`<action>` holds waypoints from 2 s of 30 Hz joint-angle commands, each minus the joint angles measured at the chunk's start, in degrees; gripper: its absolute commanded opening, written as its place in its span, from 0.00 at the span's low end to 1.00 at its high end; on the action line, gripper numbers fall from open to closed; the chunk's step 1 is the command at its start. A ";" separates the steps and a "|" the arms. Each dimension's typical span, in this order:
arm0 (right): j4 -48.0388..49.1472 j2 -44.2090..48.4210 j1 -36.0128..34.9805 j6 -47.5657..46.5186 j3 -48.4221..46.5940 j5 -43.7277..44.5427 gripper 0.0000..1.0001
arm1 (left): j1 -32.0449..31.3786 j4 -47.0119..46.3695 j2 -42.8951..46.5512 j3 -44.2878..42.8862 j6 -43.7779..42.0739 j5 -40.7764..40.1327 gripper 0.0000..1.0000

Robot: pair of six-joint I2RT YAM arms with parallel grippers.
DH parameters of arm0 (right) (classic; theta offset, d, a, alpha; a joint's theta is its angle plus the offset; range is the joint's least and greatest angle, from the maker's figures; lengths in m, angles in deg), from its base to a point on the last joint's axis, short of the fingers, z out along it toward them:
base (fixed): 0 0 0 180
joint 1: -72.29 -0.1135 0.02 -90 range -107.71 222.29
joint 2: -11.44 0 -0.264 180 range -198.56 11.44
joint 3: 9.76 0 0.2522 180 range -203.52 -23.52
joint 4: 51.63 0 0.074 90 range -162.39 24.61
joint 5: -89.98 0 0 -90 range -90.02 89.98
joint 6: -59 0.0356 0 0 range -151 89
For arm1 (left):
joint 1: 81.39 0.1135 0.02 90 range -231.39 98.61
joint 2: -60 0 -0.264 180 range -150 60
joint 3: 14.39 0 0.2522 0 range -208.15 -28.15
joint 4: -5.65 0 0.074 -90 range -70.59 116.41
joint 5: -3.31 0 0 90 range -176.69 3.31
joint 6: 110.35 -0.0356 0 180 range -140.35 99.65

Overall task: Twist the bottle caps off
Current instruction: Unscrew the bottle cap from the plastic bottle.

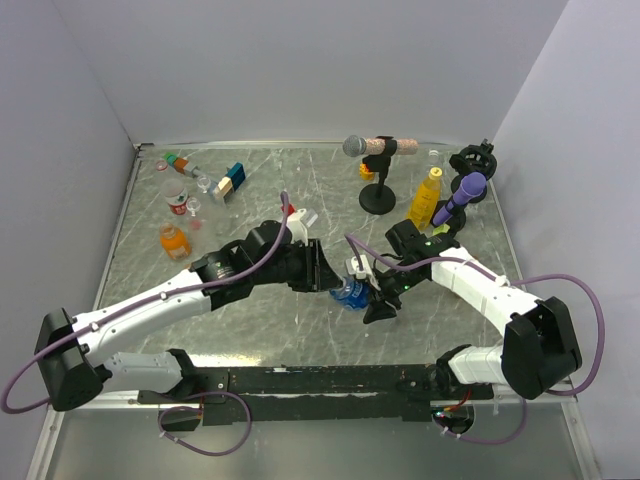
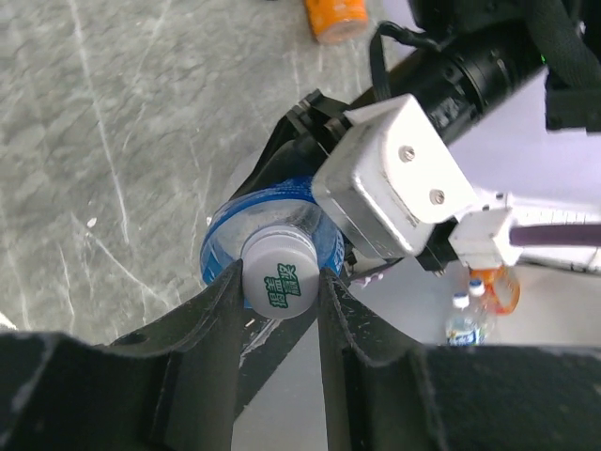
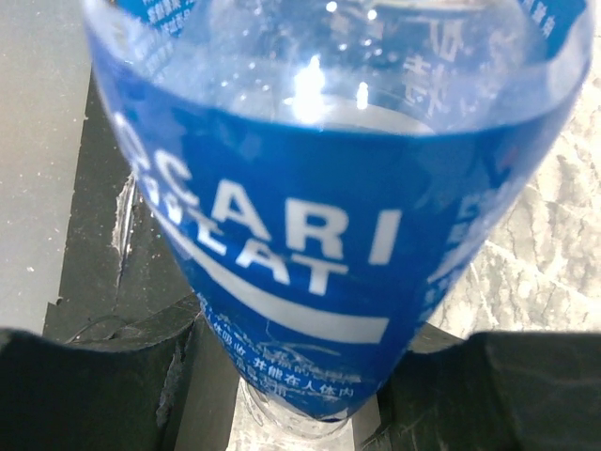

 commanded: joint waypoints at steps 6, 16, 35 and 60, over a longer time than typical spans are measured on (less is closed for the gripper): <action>-0.56 -0.29 -0.64 -1.78 -1.00 1.20 0.30 | -0.21 -0.58 4.76 -2.51 10.78 -8.71 0.01; -0.38 -0.29 -0.64 -1.61 -1.00 1.55 0.30 | -0.21 -1.29 5.21 -2.07 18.00 -7.93 0.01; -0.56 -0.38 -0.64 -1.70 -1.00 1.47 0.30 | -0.12 -4.81 18.03 7.94 -5.52 0.59 0.93; -0.91 -0.65 -0.64 -2.49 -0.91 0.85 0.30 | 9.37 -43.83 6.18 20.70 -54.43 33.29 0.91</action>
